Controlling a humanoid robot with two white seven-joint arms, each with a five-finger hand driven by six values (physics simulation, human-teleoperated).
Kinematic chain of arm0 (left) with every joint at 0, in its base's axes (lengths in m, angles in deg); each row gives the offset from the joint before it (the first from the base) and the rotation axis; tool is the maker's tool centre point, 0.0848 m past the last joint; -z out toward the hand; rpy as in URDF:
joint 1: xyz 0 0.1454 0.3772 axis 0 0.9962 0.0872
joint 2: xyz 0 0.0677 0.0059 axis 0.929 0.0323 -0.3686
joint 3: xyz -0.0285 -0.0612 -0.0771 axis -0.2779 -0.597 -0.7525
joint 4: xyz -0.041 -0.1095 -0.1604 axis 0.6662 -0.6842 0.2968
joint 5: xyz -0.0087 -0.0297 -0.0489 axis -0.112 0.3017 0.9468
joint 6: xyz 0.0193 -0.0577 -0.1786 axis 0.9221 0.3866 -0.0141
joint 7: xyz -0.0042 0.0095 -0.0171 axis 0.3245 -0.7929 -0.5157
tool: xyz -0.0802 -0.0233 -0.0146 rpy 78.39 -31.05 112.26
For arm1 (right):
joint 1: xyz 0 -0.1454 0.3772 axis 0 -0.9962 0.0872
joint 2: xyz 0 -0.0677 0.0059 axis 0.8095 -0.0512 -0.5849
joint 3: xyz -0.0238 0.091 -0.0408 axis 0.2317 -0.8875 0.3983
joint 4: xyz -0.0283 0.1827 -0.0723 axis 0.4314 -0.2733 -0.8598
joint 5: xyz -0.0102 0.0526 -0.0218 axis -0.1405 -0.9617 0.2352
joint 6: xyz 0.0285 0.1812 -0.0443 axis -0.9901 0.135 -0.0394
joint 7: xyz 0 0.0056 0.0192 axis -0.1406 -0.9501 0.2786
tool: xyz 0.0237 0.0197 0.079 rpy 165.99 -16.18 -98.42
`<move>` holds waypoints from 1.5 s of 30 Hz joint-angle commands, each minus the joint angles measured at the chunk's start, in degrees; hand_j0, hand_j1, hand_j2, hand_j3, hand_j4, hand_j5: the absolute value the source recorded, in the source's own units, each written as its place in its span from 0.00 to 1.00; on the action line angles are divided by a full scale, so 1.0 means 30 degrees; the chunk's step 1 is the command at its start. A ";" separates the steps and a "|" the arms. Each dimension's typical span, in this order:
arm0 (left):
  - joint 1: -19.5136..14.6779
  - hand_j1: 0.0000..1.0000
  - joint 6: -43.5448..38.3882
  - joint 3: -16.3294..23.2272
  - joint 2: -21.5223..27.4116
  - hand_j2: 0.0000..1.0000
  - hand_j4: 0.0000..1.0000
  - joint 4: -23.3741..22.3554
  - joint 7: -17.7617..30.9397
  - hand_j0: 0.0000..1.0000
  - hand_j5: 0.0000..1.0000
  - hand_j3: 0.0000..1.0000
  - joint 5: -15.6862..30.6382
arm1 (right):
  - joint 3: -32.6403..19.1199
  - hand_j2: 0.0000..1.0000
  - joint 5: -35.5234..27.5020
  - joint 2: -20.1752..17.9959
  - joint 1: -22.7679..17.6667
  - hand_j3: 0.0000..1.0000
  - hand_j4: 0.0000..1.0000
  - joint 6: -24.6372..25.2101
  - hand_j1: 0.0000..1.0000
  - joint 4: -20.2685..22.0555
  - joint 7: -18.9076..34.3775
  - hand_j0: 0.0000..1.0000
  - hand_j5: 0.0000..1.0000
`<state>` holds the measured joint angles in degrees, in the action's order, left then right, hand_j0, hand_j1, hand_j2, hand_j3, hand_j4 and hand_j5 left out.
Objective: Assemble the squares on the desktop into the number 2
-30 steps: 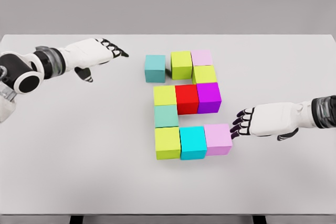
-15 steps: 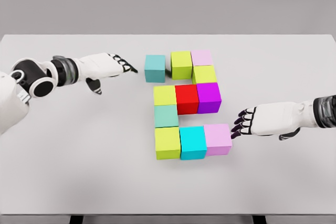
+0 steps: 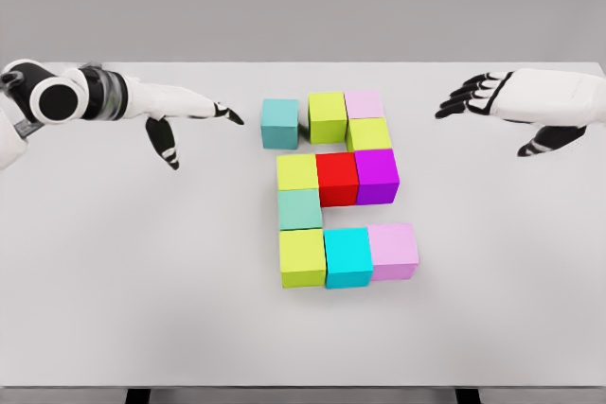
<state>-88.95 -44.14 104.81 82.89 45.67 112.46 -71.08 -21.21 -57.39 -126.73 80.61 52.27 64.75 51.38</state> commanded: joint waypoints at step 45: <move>-0.0029 1.00 -0.1097 0.1008 -0.3455 1.00 1.00 -0.3040 -0.0006 1.00 1.00 1.00 -0.0768 | -0.4731 1.00 -0.0946 0.1768 -0.3926 1.00 1.00 0.0051 1.00 -0.0439 -0.0008 1.00 1.00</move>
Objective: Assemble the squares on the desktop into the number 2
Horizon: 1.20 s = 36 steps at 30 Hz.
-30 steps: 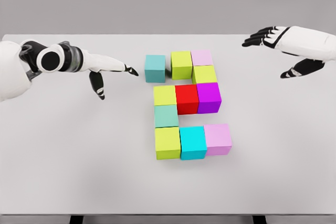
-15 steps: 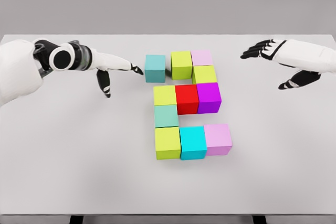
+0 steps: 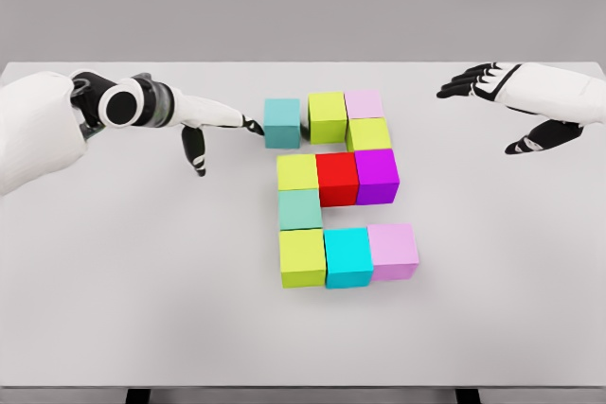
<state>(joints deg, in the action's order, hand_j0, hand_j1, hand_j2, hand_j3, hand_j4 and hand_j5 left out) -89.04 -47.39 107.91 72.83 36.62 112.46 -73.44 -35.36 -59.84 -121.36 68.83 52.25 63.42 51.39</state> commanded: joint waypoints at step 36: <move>1.2714 1.00 1.0860 -1.6610 0.8661 1.00 1.00 0.5192 -0.0005 1.00 1.00 1.00 1.1678 | -0.0422 1.00 -0.0100 0.0008 -0.0059 1.00 1.00 0.0056 1.00 0.0005 -0.0009 1.00 1.00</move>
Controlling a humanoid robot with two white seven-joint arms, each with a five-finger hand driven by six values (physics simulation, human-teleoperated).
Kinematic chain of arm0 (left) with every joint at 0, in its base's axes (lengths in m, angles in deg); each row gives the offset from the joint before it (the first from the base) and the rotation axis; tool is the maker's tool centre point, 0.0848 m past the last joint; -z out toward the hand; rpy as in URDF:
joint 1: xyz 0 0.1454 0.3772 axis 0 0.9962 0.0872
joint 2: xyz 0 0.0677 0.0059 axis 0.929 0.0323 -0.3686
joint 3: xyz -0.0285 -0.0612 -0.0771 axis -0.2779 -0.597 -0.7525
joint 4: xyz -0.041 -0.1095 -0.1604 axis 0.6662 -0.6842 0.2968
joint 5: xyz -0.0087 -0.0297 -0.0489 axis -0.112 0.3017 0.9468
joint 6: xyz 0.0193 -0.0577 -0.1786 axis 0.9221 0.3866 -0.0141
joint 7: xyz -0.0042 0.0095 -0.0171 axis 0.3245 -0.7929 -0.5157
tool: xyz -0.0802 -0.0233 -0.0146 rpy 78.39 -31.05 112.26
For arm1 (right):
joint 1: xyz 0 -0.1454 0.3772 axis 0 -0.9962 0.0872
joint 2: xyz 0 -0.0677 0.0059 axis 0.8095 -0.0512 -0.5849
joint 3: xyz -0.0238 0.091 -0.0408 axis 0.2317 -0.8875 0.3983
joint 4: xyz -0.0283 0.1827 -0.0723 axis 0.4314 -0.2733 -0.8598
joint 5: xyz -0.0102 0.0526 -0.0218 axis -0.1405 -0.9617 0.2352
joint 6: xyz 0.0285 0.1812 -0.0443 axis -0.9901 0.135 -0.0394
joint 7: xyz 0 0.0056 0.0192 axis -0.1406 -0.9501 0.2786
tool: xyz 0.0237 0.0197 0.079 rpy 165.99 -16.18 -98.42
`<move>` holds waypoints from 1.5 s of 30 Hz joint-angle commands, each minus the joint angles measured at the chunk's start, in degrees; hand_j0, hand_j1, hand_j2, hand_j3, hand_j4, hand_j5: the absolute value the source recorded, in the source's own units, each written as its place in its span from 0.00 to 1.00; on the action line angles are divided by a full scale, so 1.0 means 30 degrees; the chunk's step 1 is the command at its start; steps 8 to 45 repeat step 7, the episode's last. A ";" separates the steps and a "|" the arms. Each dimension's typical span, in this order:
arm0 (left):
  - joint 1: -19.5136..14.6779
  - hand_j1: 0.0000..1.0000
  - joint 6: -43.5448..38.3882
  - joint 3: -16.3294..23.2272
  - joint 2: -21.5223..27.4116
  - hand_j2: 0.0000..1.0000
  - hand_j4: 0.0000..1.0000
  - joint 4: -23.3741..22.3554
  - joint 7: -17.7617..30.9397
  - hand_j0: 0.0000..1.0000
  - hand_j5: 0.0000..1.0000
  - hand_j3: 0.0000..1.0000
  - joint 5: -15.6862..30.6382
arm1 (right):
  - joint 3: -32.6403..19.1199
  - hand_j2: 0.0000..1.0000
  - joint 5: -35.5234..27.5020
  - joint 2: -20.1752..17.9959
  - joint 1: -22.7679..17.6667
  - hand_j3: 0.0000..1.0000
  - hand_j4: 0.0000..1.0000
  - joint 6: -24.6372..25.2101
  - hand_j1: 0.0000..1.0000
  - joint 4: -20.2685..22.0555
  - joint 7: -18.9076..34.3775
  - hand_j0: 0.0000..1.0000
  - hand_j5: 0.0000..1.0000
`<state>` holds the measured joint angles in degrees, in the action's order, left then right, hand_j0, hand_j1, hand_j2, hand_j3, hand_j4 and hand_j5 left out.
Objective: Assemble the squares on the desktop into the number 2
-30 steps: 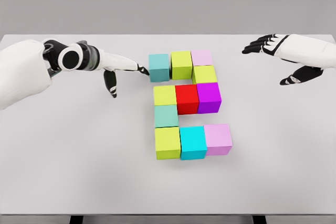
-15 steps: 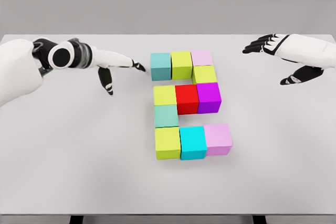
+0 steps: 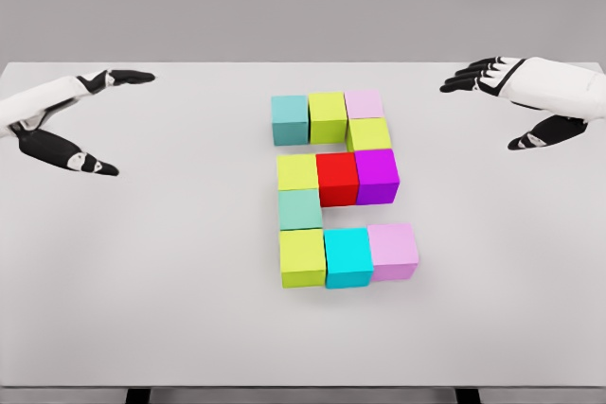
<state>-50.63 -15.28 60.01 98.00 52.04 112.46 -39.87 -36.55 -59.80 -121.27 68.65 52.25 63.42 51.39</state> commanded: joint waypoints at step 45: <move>0.0644 1.00 0.0159 -0.0497 0.0034 1.00 1.00 0.0052 -0.0006 1.00 1.00 1.00 -0.0419 | -0.0055 1.00 -0.0141 -0.0021 0.0000 1.00 1.00 0.0057 1.00 -0.0025 -0.0010 1.00 1.00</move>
